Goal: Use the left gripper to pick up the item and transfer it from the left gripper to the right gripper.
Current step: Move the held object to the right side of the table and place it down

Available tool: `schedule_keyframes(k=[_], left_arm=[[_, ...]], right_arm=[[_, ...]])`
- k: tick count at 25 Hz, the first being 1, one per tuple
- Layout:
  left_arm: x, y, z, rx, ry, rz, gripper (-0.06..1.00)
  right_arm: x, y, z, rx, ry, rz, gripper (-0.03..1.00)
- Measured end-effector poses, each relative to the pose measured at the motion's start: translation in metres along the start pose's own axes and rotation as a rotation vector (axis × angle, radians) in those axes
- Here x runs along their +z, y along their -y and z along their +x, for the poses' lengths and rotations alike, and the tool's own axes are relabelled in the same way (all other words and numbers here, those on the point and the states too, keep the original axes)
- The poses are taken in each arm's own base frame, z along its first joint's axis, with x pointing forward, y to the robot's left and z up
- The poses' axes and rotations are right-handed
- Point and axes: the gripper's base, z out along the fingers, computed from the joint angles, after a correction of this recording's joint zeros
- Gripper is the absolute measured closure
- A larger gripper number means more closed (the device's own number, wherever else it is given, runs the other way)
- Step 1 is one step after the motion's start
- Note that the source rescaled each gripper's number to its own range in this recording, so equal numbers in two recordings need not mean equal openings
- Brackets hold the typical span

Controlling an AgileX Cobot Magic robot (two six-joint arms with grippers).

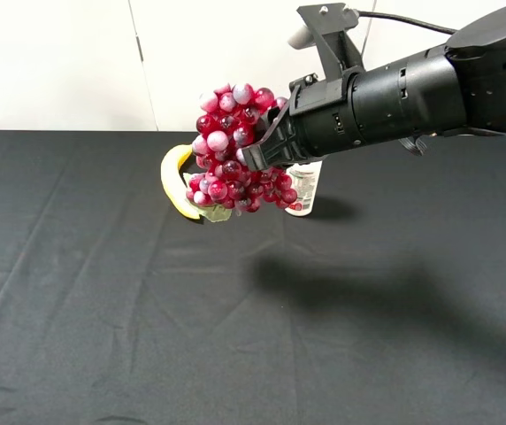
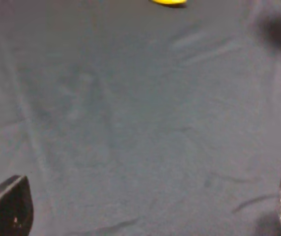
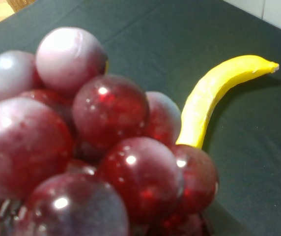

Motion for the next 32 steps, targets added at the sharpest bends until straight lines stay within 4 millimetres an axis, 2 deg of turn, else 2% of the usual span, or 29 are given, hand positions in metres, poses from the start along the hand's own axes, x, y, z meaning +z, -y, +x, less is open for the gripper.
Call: schedule_keyframes(k=[9,15,21,25,32], left_arm=[[-0.001,0.000,0.001,-0.186,0.029,-0.222,-0.03],[-0.007,0.004,0.007,-0.250,0.101,-0.330,-0.03],[-0.008,0.004,0.008,-0.255,0.104,-0.354,-0.03],[-0.008,0.003,0.008,-0.255,0.103,-0.356,-0.03],[-0.008,0.003,0.008,-0.255,0.103,-0.356,-0.03]], right_arm=[[-0.003,-0.001,-0.002,0.049,0.012,0.001,0.97],[-0.026,-0.006,-0.015,0.094,0.063,0.009,0.97],[-0.036,-0.006,-0.014,0.122,0.026,0.034,0.97],[-0.040,0.004,-0.003,0.182,-0.089,0.066,0.97],[-0.056,0.036,0.023,0.343,-0.319,0.196,0.97]])
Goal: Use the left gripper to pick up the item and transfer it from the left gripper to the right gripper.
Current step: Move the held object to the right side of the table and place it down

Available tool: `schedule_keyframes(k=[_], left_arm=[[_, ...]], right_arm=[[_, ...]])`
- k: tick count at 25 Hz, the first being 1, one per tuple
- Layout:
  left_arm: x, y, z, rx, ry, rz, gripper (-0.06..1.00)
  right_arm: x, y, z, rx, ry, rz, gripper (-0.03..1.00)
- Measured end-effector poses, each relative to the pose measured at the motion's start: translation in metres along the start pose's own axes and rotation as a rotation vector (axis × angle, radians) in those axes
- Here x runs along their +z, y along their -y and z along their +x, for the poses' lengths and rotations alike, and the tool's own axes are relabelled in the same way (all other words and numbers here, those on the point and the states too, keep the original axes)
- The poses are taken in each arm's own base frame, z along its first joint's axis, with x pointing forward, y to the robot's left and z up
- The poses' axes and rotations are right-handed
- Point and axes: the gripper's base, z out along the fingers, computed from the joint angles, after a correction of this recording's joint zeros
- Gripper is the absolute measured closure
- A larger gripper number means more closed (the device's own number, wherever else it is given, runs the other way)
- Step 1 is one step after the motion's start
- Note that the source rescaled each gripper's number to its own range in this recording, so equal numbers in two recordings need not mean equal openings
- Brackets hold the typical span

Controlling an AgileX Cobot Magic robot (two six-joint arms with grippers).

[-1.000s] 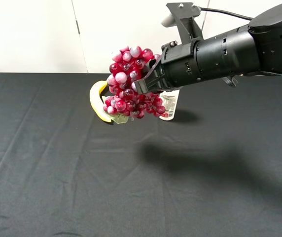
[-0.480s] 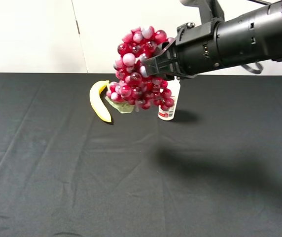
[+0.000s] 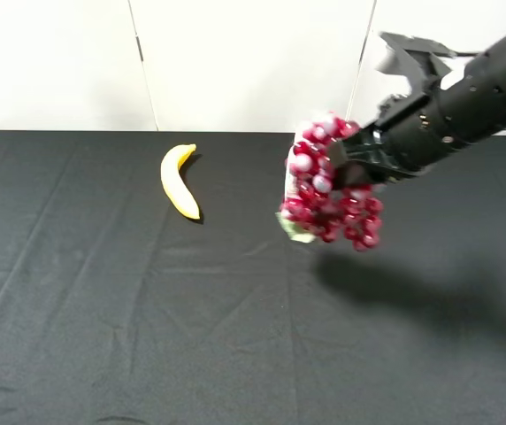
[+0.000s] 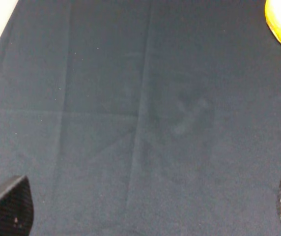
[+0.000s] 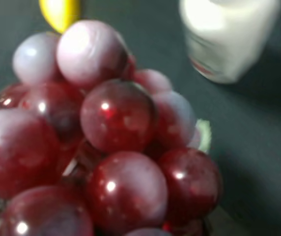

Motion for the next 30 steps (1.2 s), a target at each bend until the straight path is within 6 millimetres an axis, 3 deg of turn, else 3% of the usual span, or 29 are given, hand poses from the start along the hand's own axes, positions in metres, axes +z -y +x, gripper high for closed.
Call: schedule_keyframes(k=[14,30], left_arm=[[0.000,0.000,0.000,0.000,0.000,0.000,-0.03],[0.000,0.000,0.000,0.000,0.000,0.000,-0.03]], right_arm=[[-0.017,0.073,0.009,0.251,-0.052,0.189,0.97],[0.063,0.112,0.036,0.339,-0.316,0.198,0.97]])
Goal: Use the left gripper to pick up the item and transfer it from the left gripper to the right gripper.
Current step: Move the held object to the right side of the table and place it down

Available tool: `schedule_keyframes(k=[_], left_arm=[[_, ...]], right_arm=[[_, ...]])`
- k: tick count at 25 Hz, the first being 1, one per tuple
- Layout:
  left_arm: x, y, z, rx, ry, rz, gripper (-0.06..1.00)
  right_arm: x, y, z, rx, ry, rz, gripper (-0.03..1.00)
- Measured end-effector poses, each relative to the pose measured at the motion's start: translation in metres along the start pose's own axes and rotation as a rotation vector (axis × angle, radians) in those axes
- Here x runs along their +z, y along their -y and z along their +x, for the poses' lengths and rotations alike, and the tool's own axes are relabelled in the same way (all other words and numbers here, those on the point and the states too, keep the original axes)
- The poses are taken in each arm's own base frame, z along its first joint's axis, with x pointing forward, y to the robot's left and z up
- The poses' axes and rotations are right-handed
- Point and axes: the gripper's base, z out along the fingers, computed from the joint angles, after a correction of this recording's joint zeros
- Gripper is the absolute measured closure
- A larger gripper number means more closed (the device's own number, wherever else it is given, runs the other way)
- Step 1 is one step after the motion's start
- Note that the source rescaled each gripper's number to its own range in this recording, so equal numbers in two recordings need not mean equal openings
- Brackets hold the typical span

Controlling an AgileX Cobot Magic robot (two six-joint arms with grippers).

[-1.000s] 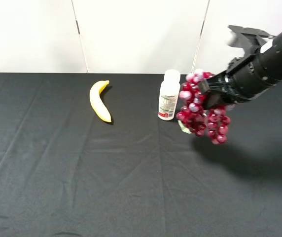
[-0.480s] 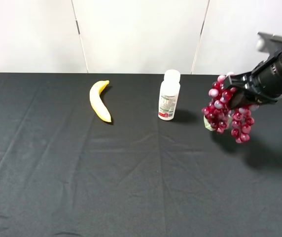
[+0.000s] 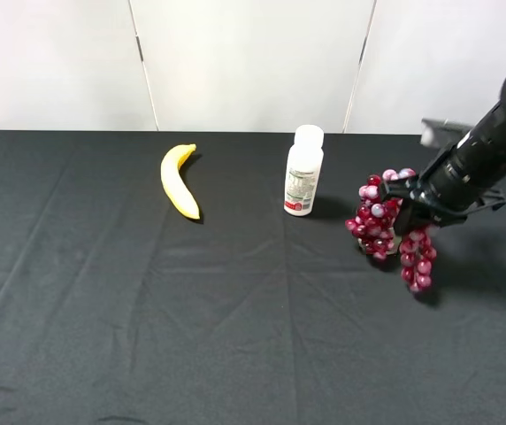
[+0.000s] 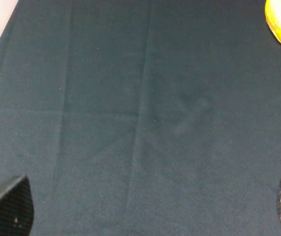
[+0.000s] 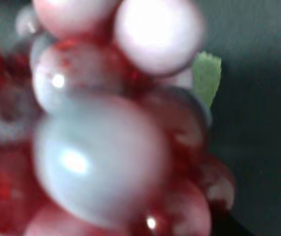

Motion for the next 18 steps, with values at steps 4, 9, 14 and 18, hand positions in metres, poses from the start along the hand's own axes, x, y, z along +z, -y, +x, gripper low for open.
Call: schedule_keyframes(k=[4,9,14,18], left_arm=[[0.000,0.000,0.000,0.000,0.000,0.000,-0.03],[0.000,0.000,0.000,0.000,0.000,0.000,-0.03],[0.000,0.000,0.000,0.000,0.000,0.000,-0.03],[0.000,0.000,0.000,0.000,0.000,0.000,-0.03]], right_arm=[[0.014,0.002,0.003,0.004,-0.072,-0.002,0.97],[0.016,0.002,0.004,-0.005,-0.085,-0.003,0.97],[0.016,0.002,0.005,-0.007,-0.095,-0.005,0.22],[0.016,0.002,0.005,-0.007,-0.103,-0.006,0.00]])
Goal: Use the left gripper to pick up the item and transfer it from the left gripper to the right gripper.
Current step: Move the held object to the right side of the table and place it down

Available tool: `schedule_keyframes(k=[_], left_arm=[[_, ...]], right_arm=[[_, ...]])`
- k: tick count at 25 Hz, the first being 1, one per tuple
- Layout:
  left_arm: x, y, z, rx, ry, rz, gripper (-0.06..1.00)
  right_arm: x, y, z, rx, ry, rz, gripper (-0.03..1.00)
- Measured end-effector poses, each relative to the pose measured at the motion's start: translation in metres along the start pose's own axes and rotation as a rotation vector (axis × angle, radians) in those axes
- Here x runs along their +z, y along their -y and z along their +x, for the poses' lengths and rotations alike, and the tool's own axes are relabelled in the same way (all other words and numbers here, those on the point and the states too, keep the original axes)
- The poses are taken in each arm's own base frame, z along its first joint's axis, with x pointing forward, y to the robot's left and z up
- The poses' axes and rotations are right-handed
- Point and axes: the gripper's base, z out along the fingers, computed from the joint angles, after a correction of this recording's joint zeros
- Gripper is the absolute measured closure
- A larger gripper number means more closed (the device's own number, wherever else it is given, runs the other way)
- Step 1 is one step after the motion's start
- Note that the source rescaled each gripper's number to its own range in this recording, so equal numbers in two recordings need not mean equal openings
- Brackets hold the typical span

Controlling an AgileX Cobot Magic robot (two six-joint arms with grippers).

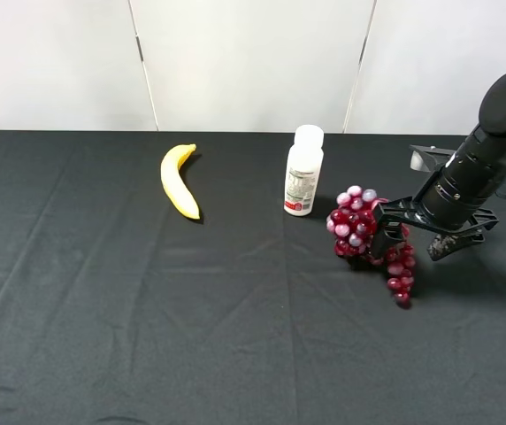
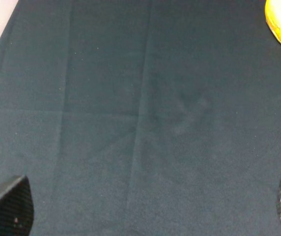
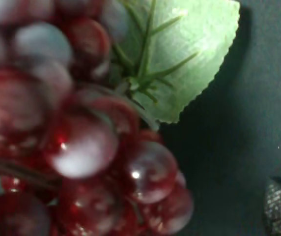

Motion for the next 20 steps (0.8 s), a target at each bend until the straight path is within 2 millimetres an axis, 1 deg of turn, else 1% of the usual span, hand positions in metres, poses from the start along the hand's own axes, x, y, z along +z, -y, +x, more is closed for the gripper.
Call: schedule_keyframes(k=[4,10,12,16,20], left_arm=[[0.000,0.000,0.000,0.000,0.000,0.000,-0.03],[0.000,0.000,0.000,0.000,0.000,0.000,-0.03],[0.000,0.000,0.000,0.000,0.000,0.000,-0.03],[0.000,0.000,0.000,0.000,0.000,0.000,-0.03],[0.000,0.000,0.000,0.000,0.000,0.000,-0.03]], right_arm=[[0.000,0.000,0.000,0.002,-0.005,-0.001,-0.03],[0.000,-0.001,0.008,0.008,-0.086,-0.014,-0.03],[-0.003,-0.002,0.011,0.007,-0.112,-0.020,-0.03],[-0.020,-0.006,0.016,-0.003,-0.107,-0.029,-0.03],[-0.048,-0.011,0.020,-0.011,-0.024,-0.034,-0.03]])
